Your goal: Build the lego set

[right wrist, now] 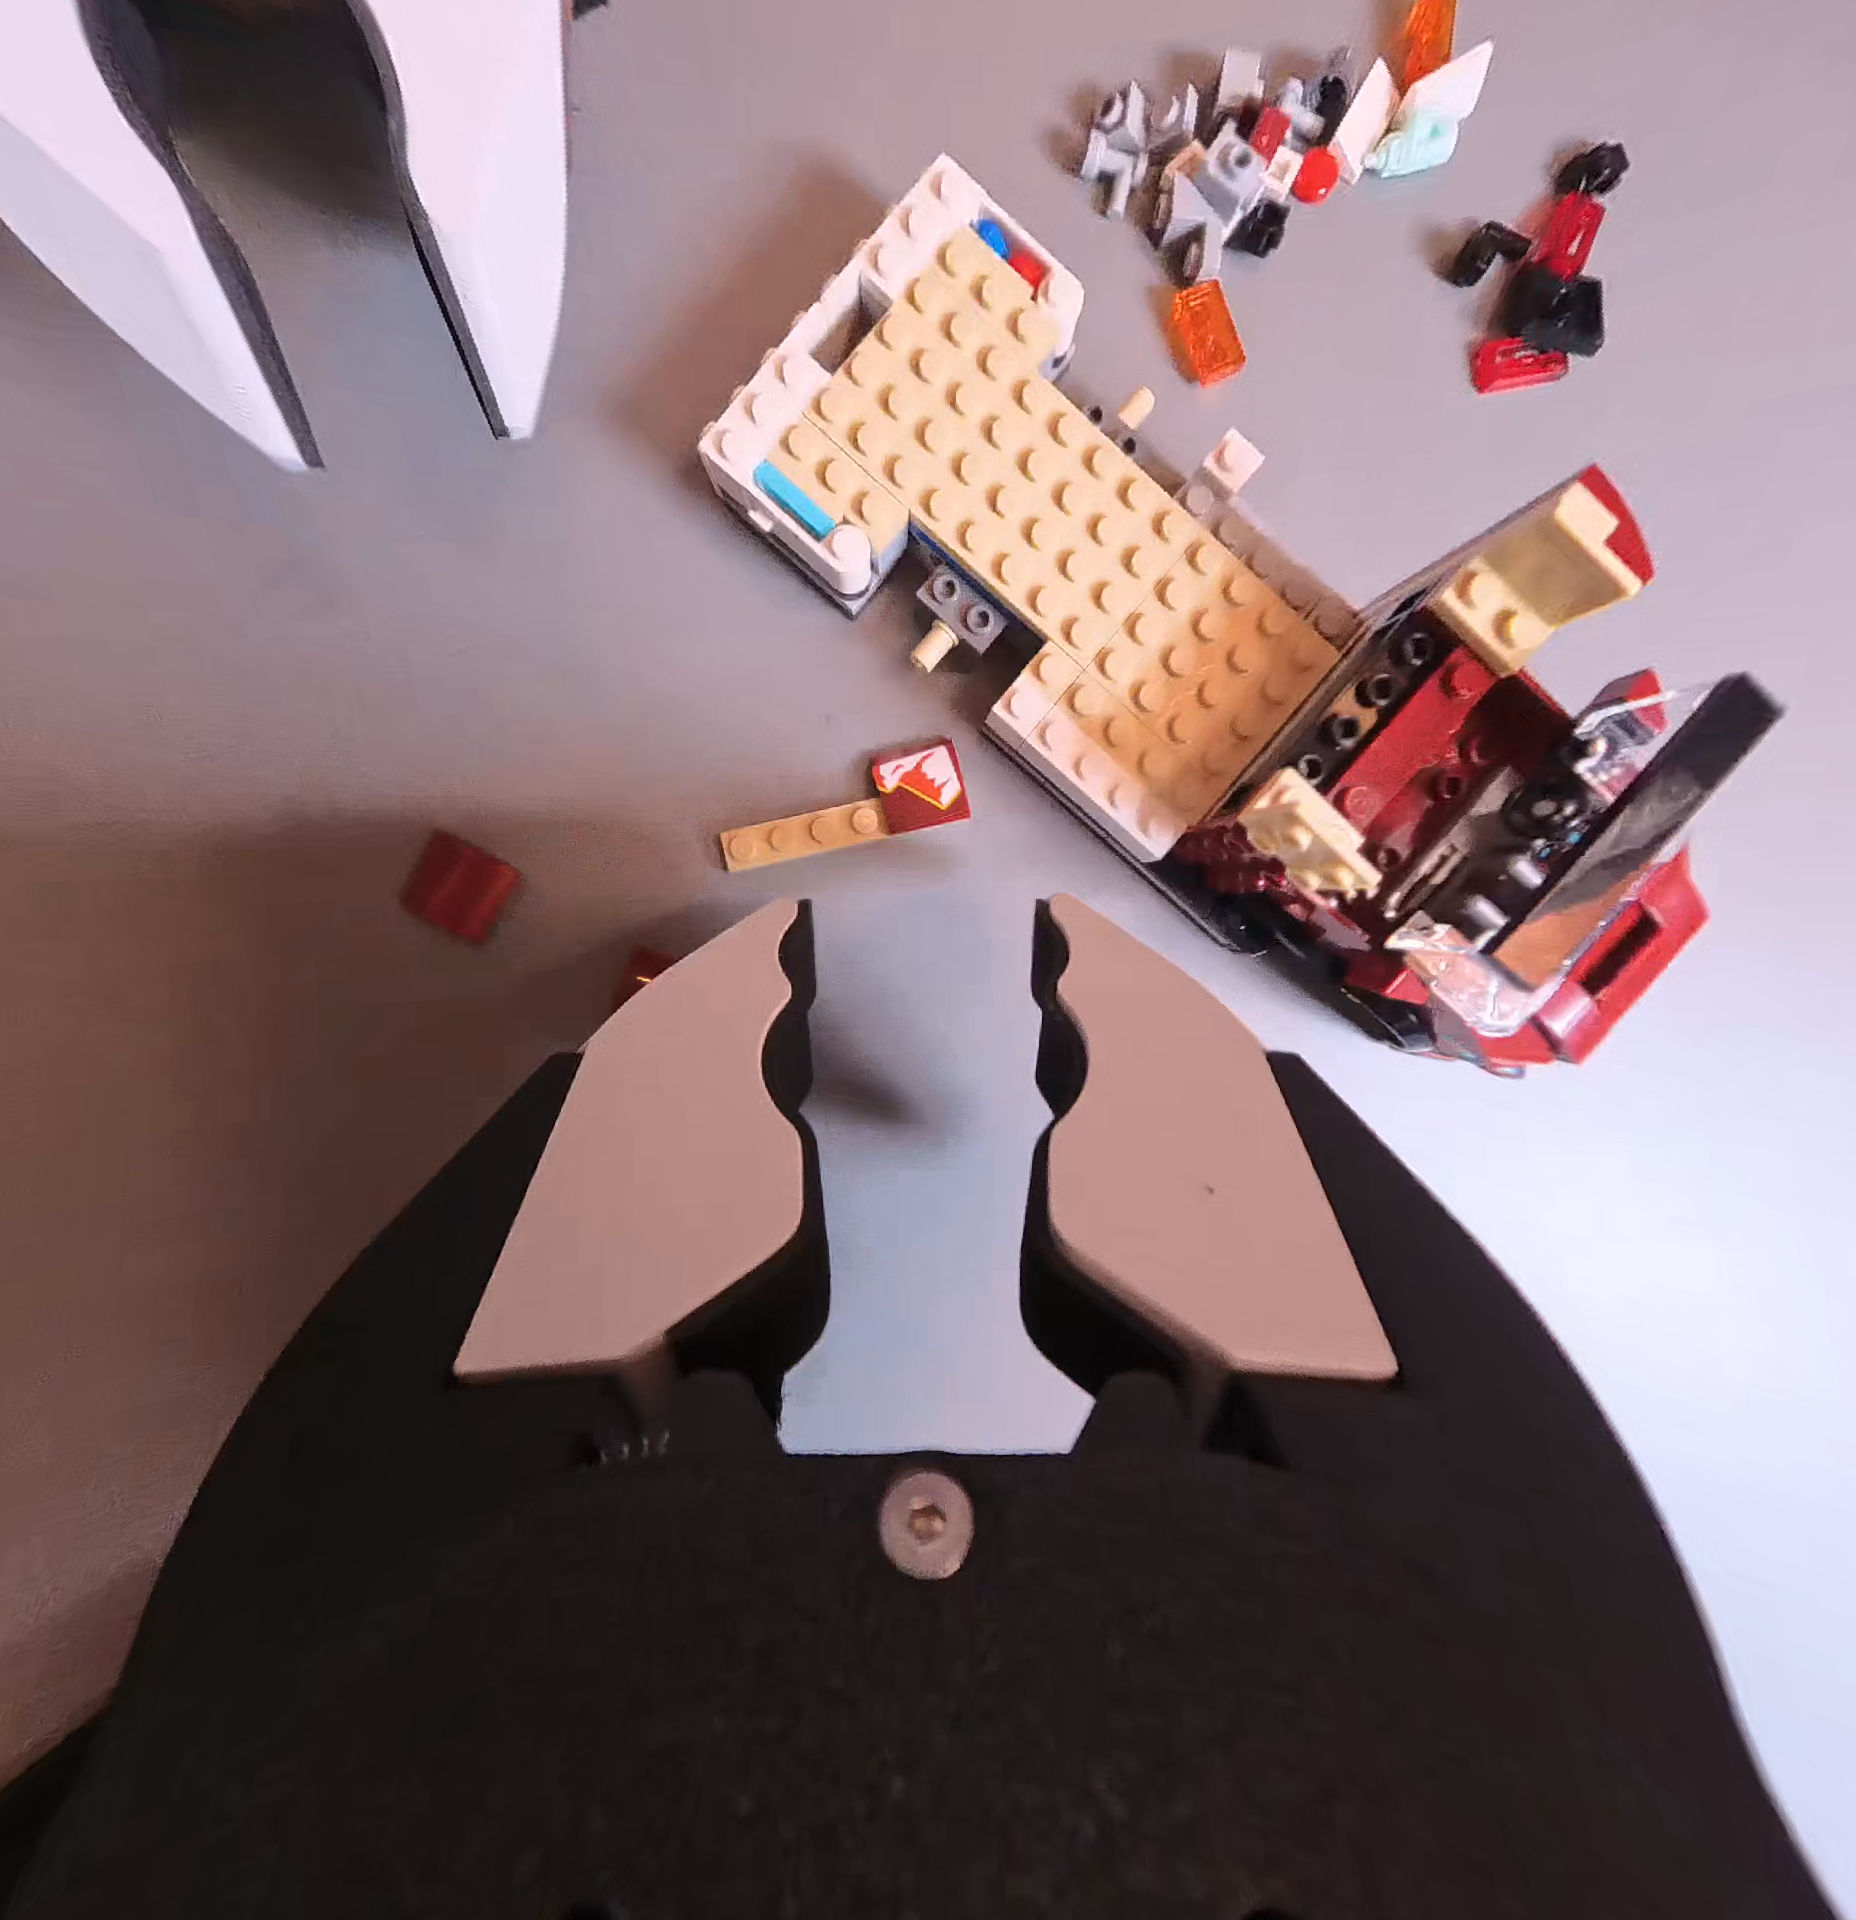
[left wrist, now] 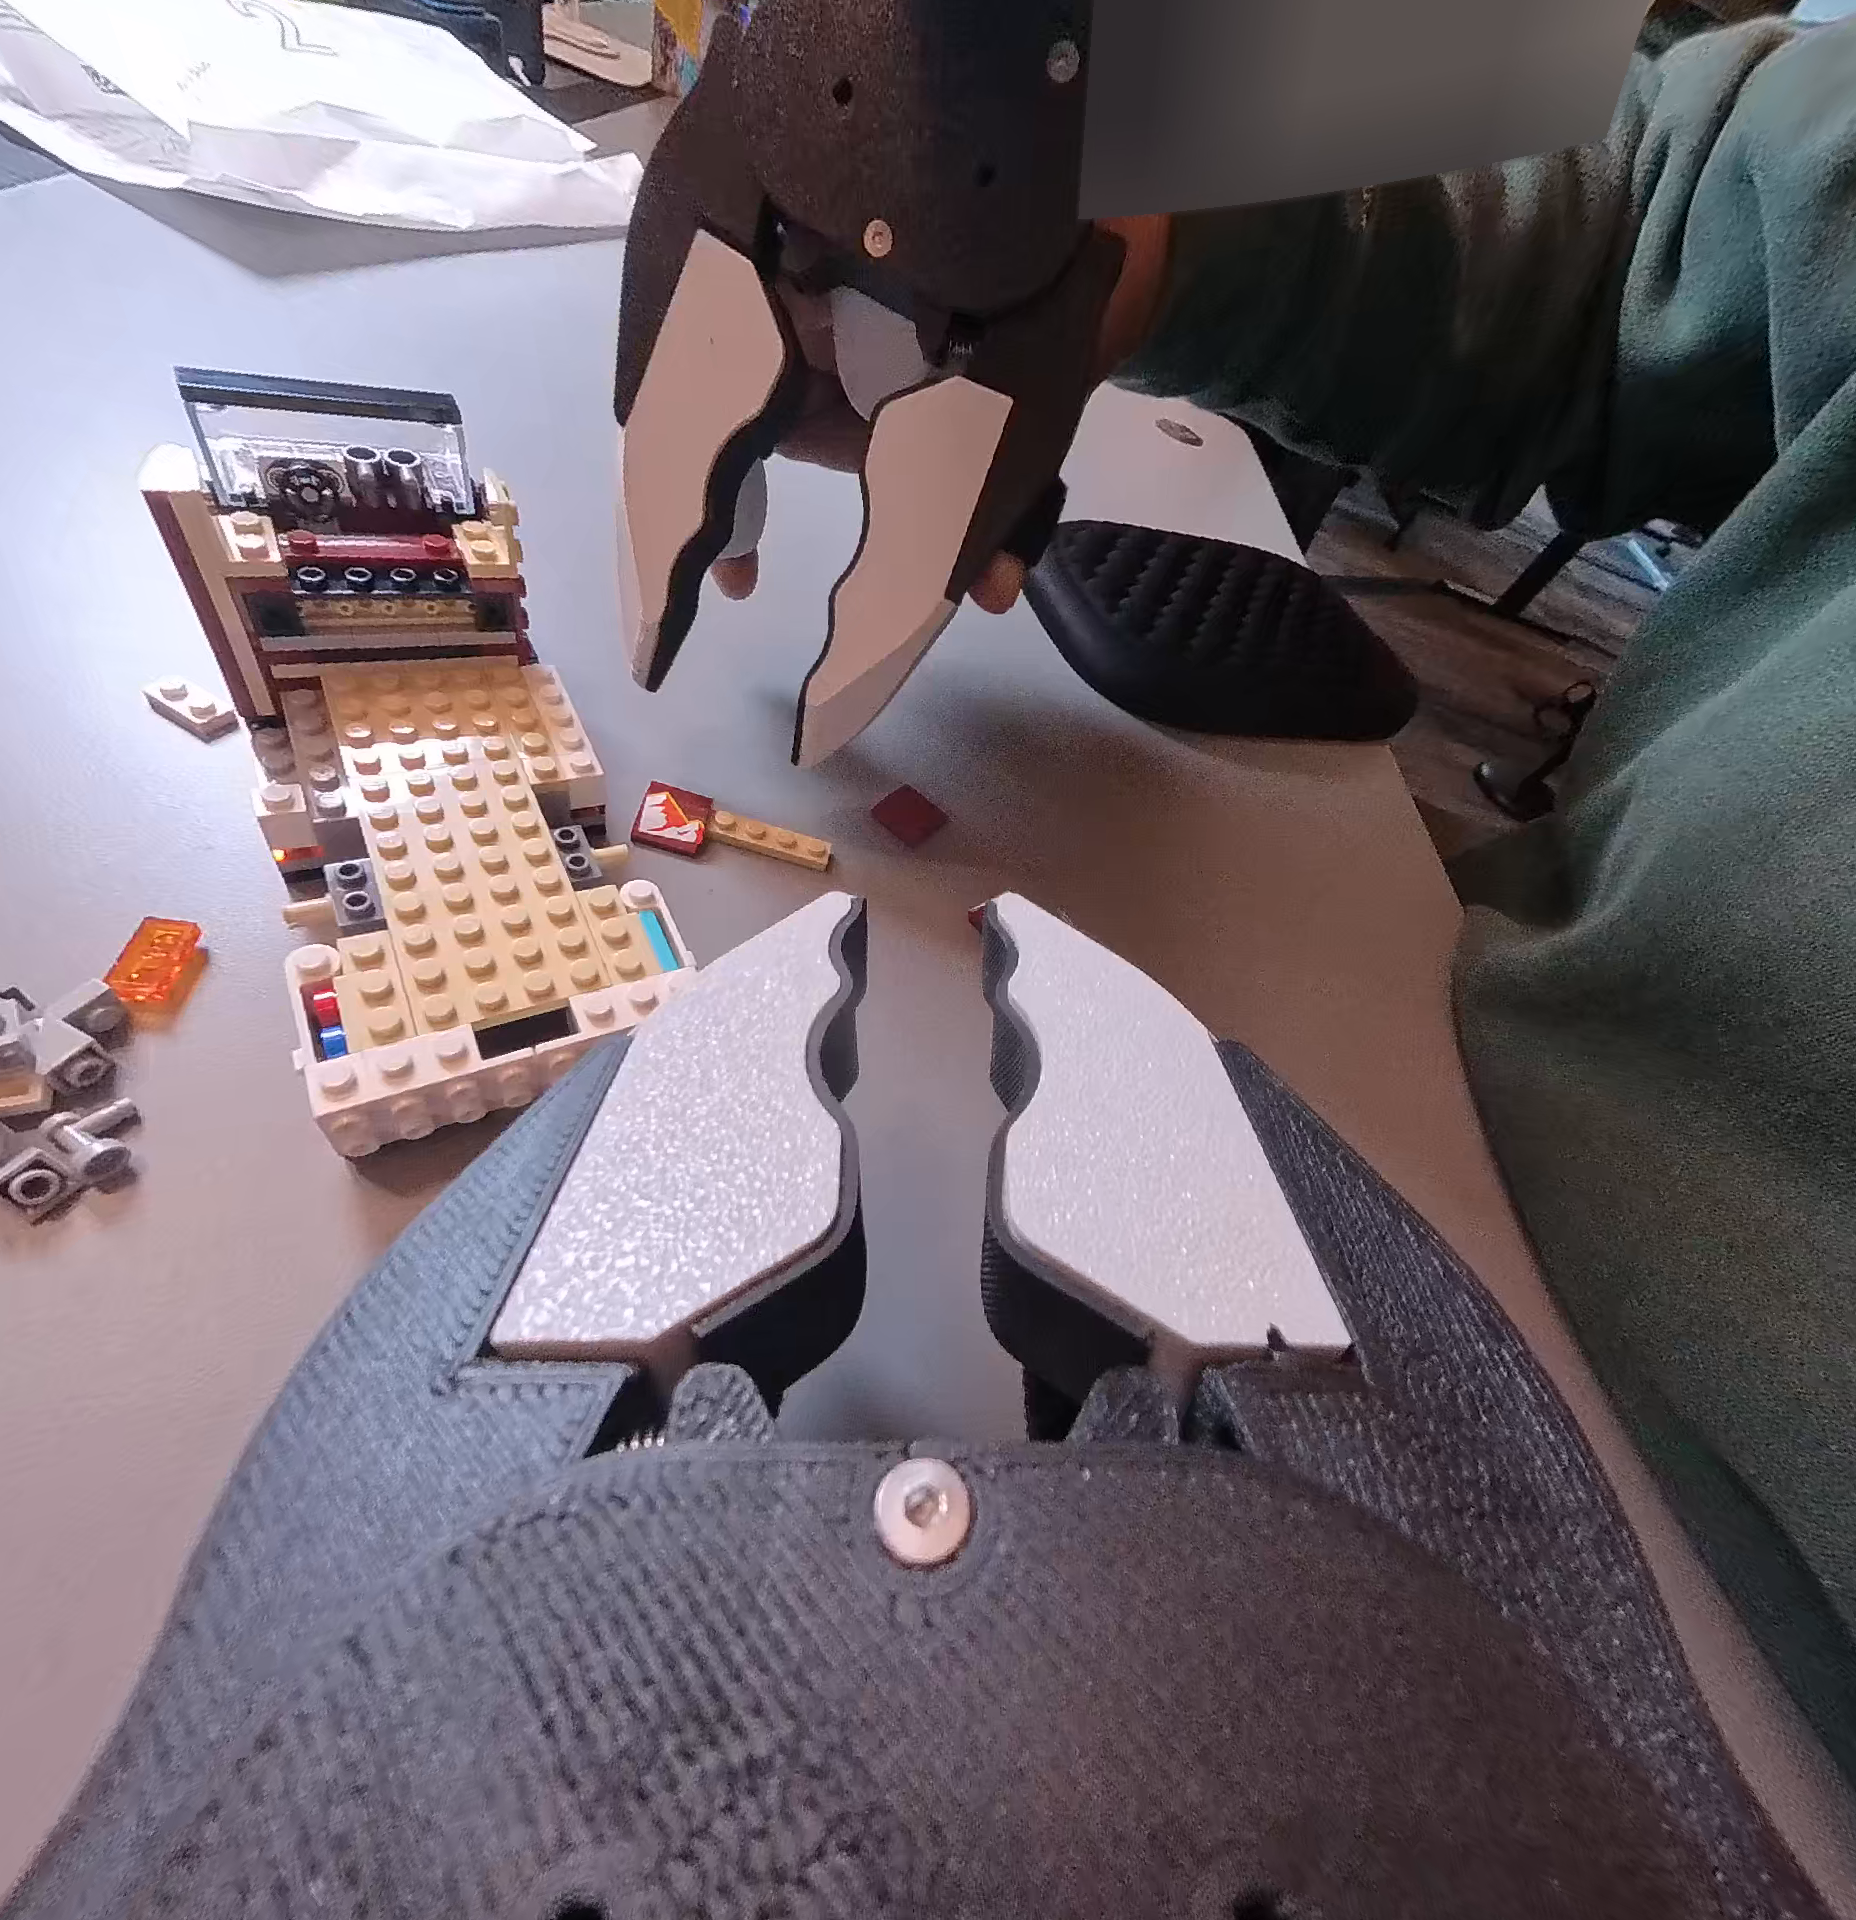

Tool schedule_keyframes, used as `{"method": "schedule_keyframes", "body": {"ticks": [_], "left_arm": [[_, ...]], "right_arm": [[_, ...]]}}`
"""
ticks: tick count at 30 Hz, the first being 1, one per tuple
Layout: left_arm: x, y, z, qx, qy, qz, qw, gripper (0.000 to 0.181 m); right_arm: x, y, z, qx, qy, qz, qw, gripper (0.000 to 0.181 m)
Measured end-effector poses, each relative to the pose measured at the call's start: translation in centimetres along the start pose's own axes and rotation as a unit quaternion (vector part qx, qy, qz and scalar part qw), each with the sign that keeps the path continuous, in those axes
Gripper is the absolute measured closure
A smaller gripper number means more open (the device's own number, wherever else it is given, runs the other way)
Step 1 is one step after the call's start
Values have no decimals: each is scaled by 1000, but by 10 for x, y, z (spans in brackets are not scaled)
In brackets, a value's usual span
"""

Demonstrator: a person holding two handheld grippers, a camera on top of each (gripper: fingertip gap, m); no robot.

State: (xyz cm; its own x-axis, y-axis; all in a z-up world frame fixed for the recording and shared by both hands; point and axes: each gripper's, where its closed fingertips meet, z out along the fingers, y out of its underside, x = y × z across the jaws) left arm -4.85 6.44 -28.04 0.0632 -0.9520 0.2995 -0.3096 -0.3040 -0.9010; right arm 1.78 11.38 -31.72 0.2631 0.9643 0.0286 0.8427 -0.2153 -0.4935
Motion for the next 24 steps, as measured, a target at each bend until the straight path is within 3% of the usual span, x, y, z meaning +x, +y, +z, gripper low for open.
{"method": "schedule_keyframes", "body": {"ticks": [9,14,19,24], "left_arm": [[-3,-1,0,0,-2,-13,1000,160],[-1,0,0,-1,-3,-2,1000,161],[-1,1,1,-6,-8,8,1000,160],[1,6,4,-26,-20,30,999,159]], "right_arm": [[-18,-10,19,-21,-35,94,995,134],[-27,-17,27,-58,-75,-18,995,166],[-54,-22,25,-63,-99,-159,980,165],[-61,-23,10,-13,-84,-160,983,151]]}}
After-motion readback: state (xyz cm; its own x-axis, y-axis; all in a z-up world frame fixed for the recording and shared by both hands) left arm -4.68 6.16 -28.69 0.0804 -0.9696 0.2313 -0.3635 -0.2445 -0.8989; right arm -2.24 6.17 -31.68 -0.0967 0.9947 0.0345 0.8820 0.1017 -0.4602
